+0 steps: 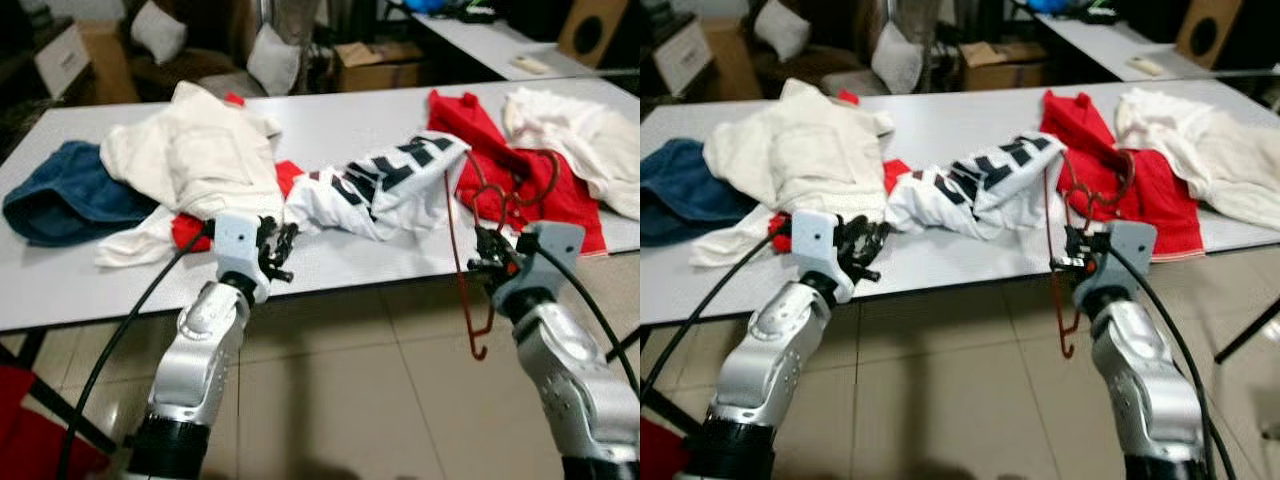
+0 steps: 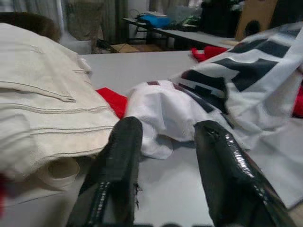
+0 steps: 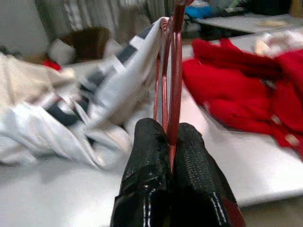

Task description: Hang hanger

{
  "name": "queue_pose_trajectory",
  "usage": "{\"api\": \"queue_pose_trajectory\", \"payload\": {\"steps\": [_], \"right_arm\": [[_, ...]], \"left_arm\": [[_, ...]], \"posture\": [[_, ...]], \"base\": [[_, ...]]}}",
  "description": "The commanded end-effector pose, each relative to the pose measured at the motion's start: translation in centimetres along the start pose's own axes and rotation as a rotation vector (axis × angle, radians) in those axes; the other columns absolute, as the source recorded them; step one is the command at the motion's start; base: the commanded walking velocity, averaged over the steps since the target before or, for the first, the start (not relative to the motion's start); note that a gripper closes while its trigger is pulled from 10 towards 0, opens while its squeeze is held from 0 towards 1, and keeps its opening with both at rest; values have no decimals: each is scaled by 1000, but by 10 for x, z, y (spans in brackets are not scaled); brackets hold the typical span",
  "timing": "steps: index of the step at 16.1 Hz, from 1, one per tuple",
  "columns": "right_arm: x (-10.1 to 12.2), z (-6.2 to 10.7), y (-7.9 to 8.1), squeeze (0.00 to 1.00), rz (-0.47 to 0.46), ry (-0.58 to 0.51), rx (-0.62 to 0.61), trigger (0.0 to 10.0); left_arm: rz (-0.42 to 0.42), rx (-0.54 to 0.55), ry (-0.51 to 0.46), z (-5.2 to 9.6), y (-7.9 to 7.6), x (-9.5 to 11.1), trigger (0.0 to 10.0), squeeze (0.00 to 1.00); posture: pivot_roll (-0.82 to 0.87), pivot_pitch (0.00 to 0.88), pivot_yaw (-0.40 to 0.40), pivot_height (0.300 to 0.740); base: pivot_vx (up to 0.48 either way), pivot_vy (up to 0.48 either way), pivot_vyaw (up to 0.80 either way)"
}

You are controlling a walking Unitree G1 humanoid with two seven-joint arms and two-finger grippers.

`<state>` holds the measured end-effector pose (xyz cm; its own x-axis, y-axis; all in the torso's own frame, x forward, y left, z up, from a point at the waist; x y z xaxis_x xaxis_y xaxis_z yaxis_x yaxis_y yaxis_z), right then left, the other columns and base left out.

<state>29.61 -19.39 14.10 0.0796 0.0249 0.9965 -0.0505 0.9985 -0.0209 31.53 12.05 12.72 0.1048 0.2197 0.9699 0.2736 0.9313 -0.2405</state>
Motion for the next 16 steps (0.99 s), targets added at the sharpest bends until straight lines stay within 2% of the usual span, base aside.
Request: {"api": "queue_pose_trajectory", "payload": {"steps": [1,3,6,10,12,13,15,16], "right_arm": [[6,-2,-2,0,3,-16,-5,10000],[8,-6,3,0,4,-8,45,10000],[7,-11,-2,0,8,4,9,10000],[1,-8,1,0,12,29,34,10000],[4,-5,3,0,-43,29,52,10000],[9,2,6,0,-56,29,118,10000],[16,12,11,0,-105,17,211,10000],[21,18,14,0,-145,25,307,10000]], "left_arm": [[0,17,-7,-1,3,3,10000,1000],[-16,3,-8,-3,2,7,10000,1000],[-20,13,-18,-6,7,12,10000,1000],[-12,-5,-3,-4,0,7,10000,1000],[-8,-6,2,-2,0,5,10000,1000],[-14,-63,3,0,-6,7,10000,875],[-54,-141,15,3,-13,7,10000,875],[-88,-189,65,3,-17,3,10000,537]], "posture": [[-156,0,37,740],[-151,0,35,740],[-140,0,33,740],[-133,0,22,740],[-134,0,29,740],[-138,0,24,740],[-133,0,15,740],[-142,0,17,740]], "base": [[439,0,0],[450,0,0],[449,0,0],[450,0,0],[422,0,0],[0,0,0],[0,0,0],[0,0,0]]}}
Point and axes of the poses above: a point about 5 cm out from each wrist's last joint towards the gripper, its own z axis pointing back from the gripper into the wrist, its own x axis along the axis of the wrist's last joint, y = z × x, the point moved 2 cm from there along -z, pointing out of the wrist towards the gripper, and after that the axes turned 10 degrees about z, right-handed, at the moved point
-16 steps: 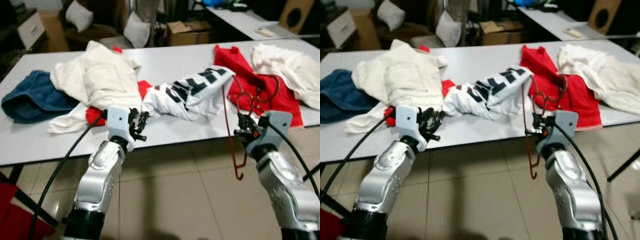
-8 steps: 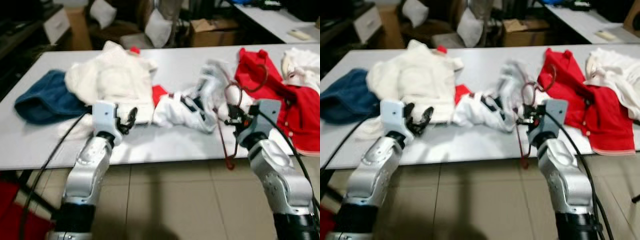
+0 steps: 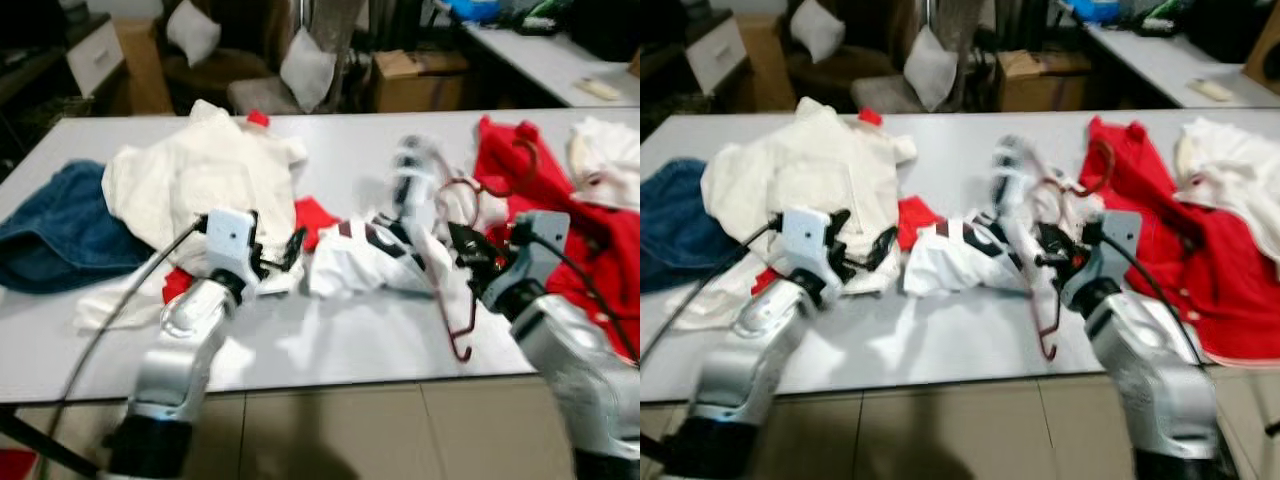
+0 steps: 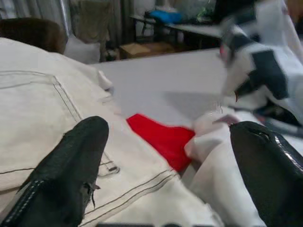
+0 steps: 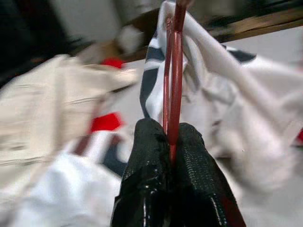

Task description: Hang hanger

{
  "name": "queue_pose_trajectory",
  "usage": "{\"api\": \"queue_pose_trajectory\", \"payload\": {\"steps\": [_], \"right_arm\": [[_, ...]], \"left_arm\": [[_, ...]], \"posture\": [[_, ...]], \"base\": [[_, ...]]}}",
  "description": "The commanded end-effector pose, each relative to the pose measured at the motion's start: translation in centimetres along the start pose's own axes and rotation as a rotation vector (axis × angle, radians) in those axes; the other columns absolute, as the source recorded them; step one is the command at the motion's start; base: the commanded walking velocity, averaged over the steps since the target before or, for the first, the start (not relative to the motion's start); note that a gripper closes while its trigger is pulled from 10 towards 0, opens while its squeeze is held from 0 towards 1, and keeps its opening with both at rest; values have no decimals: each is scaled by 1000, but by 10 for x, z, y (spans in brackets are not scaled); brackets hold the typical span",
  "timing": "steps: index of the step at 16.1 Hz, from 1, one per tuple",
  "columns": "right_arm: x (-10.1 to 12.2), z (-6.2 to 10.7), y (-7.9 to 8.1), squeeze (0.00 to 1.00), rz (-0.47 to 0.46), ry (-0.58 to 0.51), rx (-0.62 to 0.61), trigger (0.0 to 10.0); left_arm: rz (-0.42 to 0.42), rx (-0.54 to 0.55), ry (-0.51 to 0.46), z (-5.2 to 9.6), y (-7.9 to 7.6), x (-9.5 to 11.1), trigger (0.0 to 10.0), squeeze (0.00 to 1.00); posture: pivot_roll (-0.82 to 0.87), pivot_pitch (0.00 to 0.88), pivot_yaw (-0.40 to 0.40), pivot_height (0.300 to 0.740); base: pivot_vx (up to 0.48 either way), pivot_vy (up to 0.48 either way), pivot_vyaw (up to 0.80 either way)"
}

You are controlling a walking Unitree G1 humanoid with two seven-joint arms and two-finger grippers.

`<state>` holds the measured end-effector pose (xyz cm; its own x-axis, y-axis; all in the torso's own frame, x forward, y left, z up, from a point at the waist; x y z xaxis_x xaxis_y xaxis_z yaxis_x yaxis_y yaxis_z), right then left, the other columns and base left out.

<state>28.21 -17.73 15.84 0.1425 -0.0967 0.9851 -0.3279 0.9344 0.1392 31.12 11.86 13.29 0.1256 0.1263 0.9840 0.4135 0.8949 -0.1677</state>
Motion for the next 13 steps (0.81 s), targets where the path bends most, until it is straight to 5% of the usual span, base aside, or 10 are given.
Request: {"api": "queue_pose_trajectory", "payload": {"steps": [1,2,5,11,13], "right_arm": [[9,7,2,0,-22,-16,79,10000],[14,10,3,0,-20,-23,128,10000],[47,33,-4,0,-19,-87,271,10000],[77,62,-9,0,-51,-218,367,10000],[80,68,-7,0,-65,-215,387,10000]], "left_arm": [[-13,-94,36,-4,-17,-3,10000,173],[-23,-125,46,-5,-20,-3,10000,0],[-21,-159,77,-23,-27,-6,10000,0],[-76,-279,104,-29,-49,-18,10000,0],[-253,-373,155,-33,-59,-35,10000,0]], "posture": [[-156,0,21,740],[-161,0,24,740],[-192,0,40,740],[-213,0,50,740],[-224,0,53,740]], "base": [[0,0,0],[0,0,0],[0,0,0],[0,0,0],[0,0,0]]}}
Point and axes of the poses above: a point about 5 cm out from each wrist's last joint towards the gripper, its own z axis pointing back from the gripper into the wrist, its own x axis along the axis of the wrist's last joint, y = z × x, the point moved 2 cm from there along -z, pointing out of the wrist towards the gripper, and after that the axes turned 10 degrees about z, right-handed, at the moved point
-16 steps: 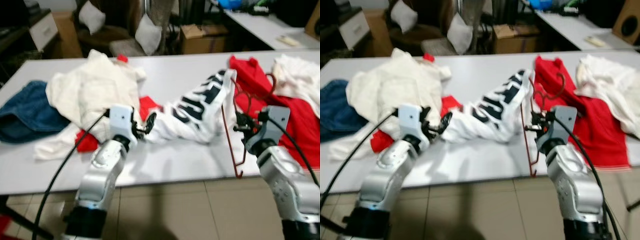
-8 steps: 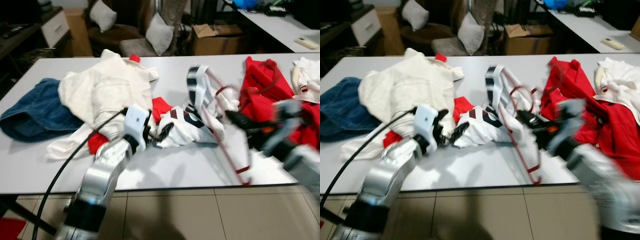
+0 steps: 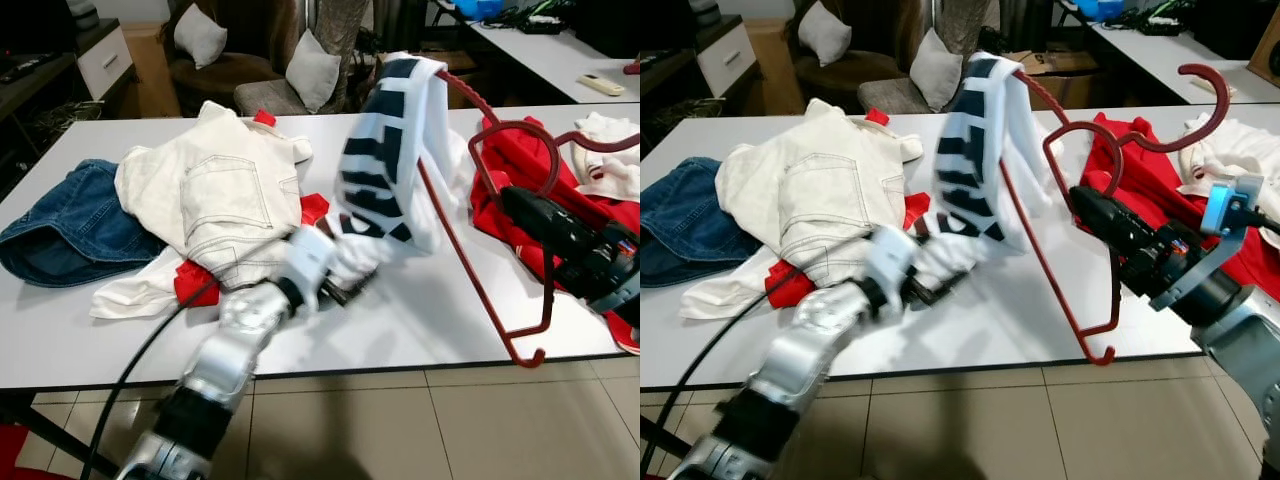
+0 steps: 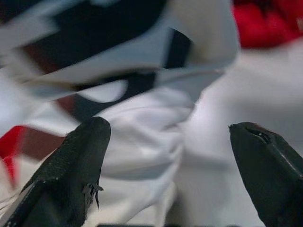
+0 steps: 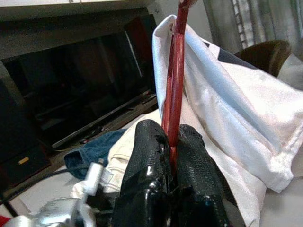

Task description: Hang hanger

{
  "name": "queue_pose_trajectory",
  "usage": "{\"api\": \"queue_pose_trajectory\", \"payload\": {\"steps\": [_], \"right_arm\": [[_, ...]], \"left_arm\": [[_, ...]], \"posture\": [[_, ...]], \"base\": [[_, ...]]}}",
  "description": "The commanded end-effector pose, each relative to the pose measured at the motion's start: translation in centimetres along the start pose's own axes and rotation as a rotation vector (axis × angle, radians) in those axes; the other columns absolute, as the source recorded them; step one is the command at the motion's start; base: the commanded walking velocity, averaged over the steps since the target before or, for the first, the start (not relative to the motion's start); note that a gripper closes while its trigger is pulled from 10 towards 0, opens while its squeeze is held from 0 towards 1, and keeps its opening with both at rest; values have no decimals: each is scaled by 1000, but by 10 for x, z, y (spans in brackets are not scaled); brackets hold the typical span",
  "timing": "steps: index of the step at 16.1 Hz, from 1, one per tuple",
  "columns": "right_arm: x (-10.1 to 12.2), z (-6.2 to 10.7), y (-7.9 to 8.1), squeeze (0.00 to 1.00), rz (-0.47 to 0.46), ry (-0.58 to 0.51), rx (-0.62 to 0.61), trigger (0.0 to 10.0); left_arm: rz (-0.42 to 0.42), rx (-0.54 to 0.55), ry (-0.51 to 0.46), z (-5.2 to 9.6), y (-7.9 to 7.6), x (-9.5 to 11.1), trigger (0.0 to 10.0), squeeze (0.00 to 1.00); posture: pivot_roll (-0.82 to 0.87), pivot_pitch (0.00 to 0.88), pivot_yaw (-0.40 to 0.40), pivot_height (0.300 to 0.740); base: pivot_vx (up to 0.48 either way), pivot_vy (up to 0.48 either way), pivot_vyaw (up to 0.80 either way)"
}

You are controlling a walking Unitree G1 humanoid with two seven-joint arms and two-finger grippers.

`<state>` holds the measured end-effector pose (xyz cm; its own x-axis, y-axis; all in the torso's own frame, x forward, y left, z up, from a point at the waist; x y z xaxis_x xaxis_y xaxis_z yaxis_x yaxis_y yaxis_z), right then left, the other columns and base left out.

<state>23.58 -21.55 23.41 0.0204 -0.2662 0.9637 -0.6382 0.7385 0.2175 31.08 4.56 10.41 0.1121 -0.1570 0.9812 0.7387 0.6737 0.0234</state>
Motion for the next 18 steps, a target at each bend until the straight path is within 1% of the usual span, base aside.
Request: {"api": "queue_pose_trajectory", "payload": {"steps": [1,2,3,4,5,6,8,9,12,18], "right_arm": [[8,2,6,0,19,-13,25,10000],[7,2,8,0,16,-12,29,10000],[7,2,10,0,14,-12,30,10000],[7,3,11,0,13,-13,30,10000],[7,3,11,0,12,-14,30,10000],[8,4,11,0,12,-16,28,10000],[9,5,12,0,12,-16,25,10000],[9,6,12,0,10,-18,19,10000],[8,7,12,0,6,-20,9,10000],[9,9,11,0,-1,-26,-7,10000]], "left_arm": [[-87,-16,42,-4,0,-7,10000,0],[-159,12,76,-8,5,-13,10000,0],[-212,47,102,-9,12,-17,8353,0],[-243,70,123,-10,17,-19,2980,0],[-249,76,129,-10,18,-20,2980,0],[-267,88,135,-10,21,-20,0,0],[-285,93,139,-10,22,-20,0,0],[-317,108,145,-10,26,-22,0,0],[-353,127,152,-11,32,-25,0,0],[-373,145,149,-11,35,-27,0,0]], "posture": [[-230,0,57,740],[-233,0,58,740],[-241,0,66,740],[-244,0,69,740],[-244,0,69,740],[-246,0,72,740],[-247,0,75,740],[-250,0,79,740],[-254,0,84,740],[-257,0,87,740]], "base": [[0,0,0],[0,0,0],[0,0,0],[0,0,0],[0,0,0],[0,0,0],[0,0,0],[0,0,0],[0,0,0],[0,0,0]]}}
Point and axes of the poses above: a point about 5 cm out from each wrist's last joint towards the gripper, its own z axis pointing back from the gripper into the wrist, its own x axis along the axis of the wrist's last joint, y = z × x, the point moved 2 cm from there along -z, pointing out of the wrist towards the gripper, and after that the axes turned 10 degrees about z, right-handed, at the moved point
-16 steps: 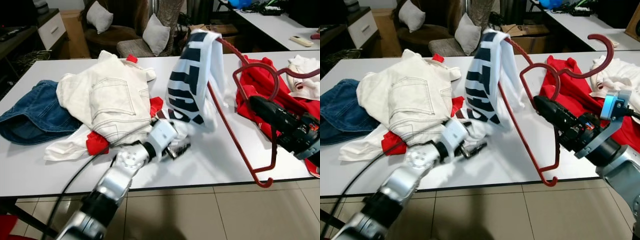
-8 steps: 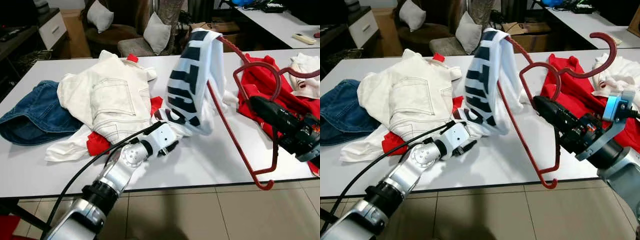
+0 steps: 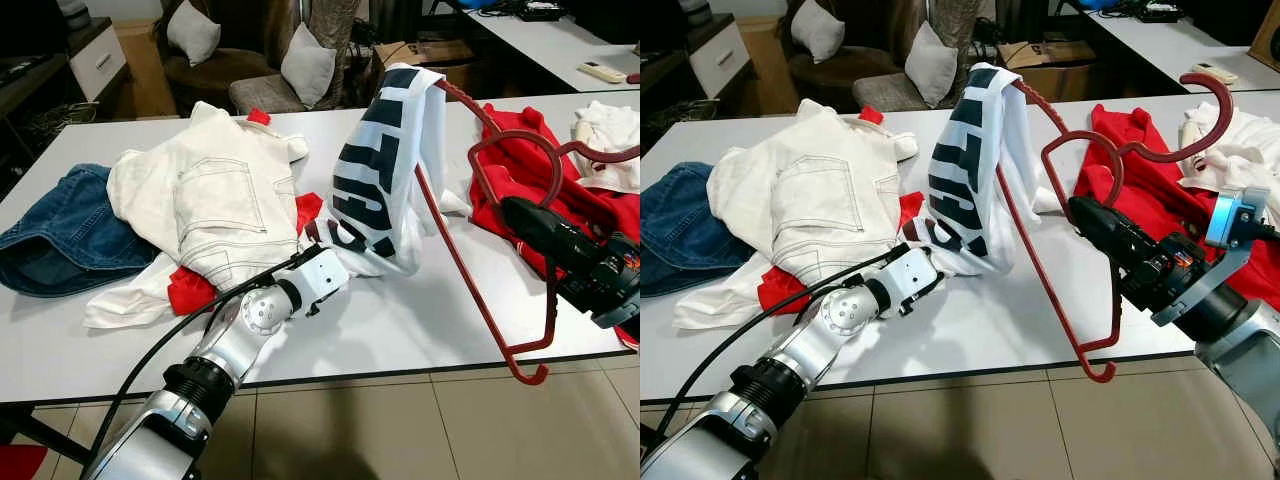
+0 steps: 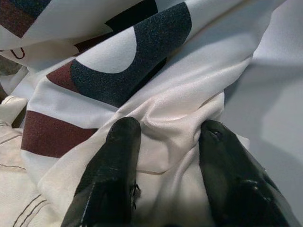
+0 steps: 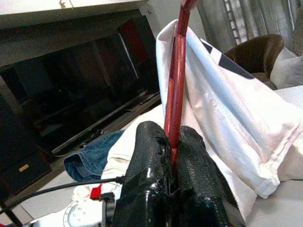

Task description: Hang hanger

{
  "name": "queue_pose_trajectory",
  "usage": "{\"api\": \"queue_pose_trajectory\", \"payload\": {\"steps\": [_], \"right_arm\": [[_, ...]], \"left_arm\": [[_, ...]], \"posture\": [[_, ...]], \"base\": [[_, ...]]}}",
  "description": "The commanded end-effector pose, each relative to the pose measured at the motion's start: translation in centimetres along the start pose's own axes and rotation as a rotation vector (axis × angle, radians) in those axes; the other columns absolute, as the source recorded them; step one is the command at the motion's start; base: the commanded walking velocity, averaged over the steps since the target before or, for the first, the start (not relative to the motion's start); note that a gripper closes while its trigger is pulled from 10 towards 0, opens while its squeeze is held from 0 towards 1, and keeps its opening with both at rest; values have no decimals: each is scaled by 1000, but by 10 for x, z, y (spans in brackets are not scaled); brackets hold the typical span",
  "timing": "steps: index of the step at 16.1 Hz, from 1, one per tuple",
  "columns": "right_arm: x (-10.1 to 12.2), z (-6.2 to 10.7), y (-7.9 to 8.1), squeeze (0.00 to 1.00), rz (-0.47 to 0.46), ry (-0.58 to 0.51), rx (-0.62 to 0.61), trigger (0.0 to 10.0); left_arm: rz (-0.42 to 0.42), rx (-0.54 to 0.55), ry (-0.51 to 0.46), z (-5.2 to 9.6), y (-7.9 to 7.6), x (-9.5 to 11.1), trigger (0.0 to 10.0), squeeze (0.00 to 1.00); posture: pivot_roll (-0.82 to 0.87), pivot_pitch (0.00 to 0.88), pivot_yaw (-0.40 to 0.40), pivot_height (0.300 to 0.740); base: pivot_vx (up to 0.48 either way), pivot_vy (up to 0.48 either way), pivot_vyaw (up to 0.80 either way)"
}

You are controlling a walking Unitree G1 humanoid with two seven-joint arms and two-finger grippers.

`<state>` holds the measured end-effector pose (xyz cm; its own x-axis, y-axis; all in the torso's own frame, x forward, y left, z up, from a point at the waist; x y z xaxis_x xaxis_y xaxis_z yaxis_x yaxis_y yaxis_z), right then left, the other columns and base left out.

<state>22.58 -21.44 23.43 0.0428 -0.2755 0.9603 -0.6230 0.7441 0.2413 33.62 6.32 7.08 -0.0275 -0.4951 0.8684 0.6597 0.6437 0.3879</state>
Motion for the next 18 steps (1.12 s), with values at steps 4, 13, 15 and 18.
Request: {"api": "queue_pose_trajectory", "payload": {"steps": [4,13,15,18], "right_arm": [[9,3,5,0,16,-40,9,10000],[11,3,-2,0,-27,-78,-36,10000],[12,0,-4,0,-46,-101,-37,10000],[5,-4,-18,0,-158,-127,-141,10000]], "left_arm": [[-13,26,-10,-1,8,1,0,0],[135,180,-528,42,69,70,0,0],[174,238,-643,68,106,93,0,0],[326,423,-701,110,181,110,0,0]], "posture": [[-259,0,89,740],[-233,0,75,740],[-214,0,68,740],[-192,0,66,740]], "base": [[0,0,0],[0,0,0],[0,0,0],[0,0,0]]}}
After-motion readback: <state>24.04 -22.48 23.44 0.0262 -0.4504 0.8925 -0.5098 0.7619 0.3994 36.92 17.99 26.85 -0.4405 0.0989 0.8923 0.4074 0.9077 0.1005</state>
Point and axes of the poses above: a point about 5 cm out from each wrist's last joint towards the gripper, its own z axis pointing back from the gripper into the wrist, its own x axis along the axis of the wrist's last joint, y = z × x, the point moved 2 cm from there along -z, pointing out of the wrist towards the gripper, and after that the axes turned 10 degrees about z, right-handed, at the moved point
